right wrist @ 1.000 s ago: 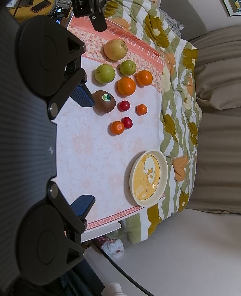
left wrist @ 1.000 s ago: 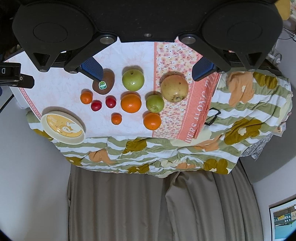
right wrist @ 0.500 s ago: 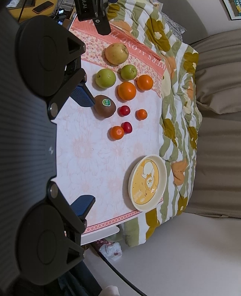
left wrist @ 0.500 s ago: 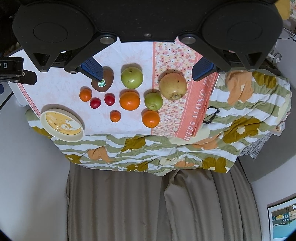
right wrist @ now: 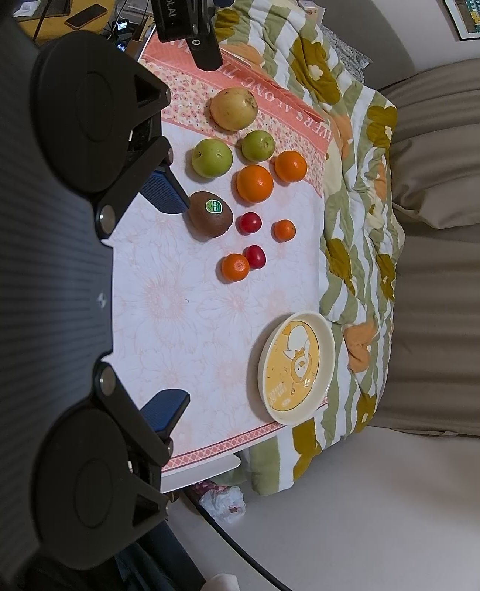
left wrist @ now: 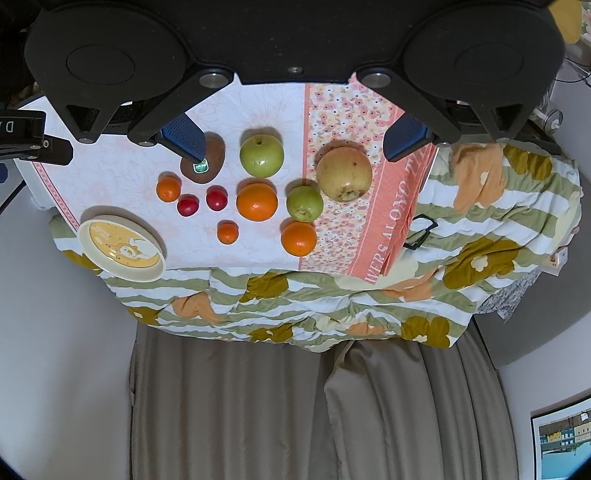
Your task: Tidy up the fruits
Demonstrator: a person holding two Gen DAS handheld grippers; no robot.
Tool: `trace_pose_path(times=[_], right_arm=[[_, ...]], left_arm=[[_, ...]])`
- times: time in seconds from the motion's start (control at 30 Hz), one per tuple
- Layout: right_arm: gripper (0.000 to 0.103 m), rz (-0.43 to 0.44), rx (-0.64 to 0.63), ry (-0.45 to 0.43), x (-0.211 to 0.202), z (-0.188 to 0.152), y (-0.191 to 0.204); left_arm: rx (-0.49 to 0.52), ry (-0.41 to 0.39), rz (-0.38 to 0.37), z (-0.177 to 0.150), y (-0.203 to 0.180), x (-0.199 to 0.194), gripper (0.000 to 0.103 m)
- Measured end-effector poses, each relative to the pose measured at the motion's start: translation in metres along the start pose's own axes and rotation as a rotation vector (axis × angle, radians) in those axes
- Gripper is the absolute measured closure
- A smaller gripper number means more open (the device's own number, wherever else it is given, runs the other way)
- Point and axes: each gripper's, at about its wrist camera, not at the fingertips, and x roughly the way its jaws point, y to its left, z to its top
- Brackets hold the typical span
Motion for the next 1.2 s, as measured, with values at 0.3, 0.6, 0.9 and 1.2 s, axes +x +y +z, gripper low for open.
trace_pose_path(times=[0.3,0.6,0.9,1.2], right_arm=[[0.000,-0.001,-0.001,0.001,0.0003,0.0002,-0.0003],[0.000,0.000,-0.002,0.001,0.0003,0.0008,-0.0006],[0.000,0.000,-0.001,-0.002,0.0000,0.0003,-0.0008],[0.000,0.020,-0.002,0.001,-0.0034,0.0041,-0.0025]], left_arm=[[-0.001,0.000,0.000,-0.0002,0.0005,0.0003,0.000],[0.000,0.001,0.001,-0.0004,0.0014,0.0004,0.000],[-0.005,0.000,0.006,-0.0021,0.0009,0.0011,0.000],[-0.007,-0.001,0.013,0.0018,-0.0077,-0.0078,0.000]])
